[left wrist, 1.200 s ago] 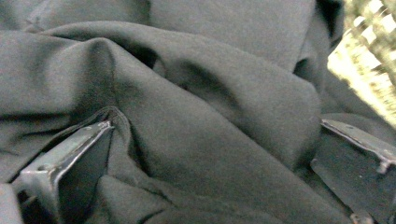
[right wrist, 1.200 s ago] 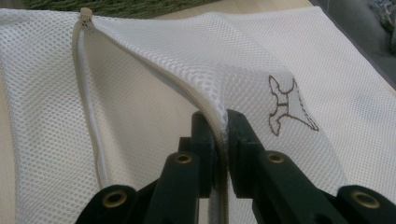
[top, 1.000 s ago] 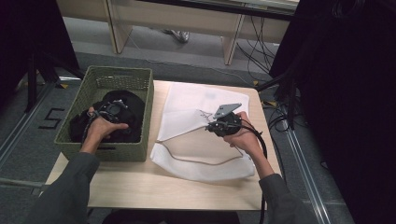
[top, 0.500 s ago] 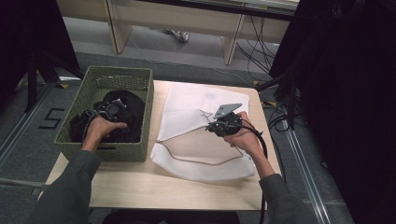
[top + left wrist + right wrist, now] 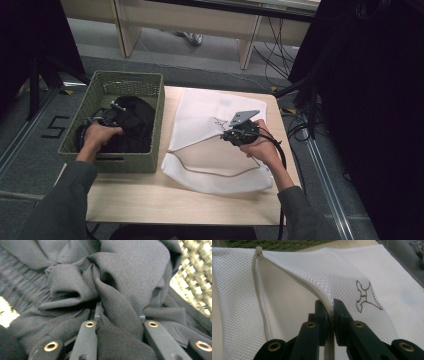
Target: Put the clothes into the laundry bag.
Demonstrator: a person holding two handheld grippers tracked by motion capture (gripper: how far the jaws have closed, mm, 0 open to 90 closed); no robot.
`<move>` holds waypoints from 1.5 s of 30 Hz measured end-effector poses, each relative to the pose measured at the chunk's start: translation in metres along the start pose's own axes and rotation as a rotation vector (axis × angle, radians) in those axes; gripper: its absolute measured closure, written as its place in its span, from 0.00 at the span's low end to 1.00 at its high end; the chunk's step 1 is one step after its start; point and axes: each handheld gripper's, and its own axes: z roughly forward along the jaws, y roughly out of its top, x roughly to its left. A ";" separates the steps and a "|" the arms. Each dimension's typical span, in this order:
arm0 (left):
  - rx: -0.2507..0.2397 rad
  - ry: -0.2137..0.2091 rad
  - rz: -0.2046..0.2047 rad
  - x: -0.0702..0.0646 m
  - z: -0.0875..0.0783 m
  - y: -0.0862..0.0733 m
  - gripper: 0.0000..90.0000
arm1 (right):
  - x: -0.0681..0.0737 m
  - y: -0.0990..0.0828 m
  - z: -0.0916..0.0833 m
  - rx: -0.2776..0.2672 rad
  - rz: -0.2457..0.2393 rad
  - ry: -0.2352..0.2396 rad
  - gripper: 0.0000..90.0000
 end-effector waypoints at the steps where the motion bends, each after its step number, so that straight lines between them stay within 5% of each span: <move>1: -0.036 -0.040 0.002 0.006 -0.010 0.001 0.83 | -0.002 0.000 0.000 -0.009 -0.006 0.008 0.93; 6: -0.079 -0.074 0.007 0.010 -0.029 0.002 0.83 | -0.003 0.000 -0.003 -0.014 0.005 0.014 0.94; 9: -0.161 -0.122 -0.044 0.013 -0.045 0.000 0.83 | -0.002 0.001 -0.004 -0.031 0.024 0.004 0.94; 14: -0.190 -0.119 -0.037 0.012 -0.062 0.004 0.83 | -0.002 0.002 -0.006 -0.022 0.035 0.016 0.94; 21: -0.307 -0.242 -0.124 0.013 -0.091 0.008 0.83 | -0.003 0.002 -0.006 -0.035 0.036 0.003 0.94; 24: -0.326 -0.263 -0.124 0.011 -0.099 0.006 0.83 | -0.004 0.002 -0.007 -0.031 0.029 0.006 0.94; 38: -0.446 -0.423 -0.057 -0.025 -0.168 -0.007 0.83 | -0.003 0.002 -0.007 -0.036 0.026 0.000 0.94; 45: -0.453 -0.473 0.041 -0.057 -0.191 -0.016 0.83 | -0.004 0.002 -0.006 -0.039 0.020 -0.003 0.94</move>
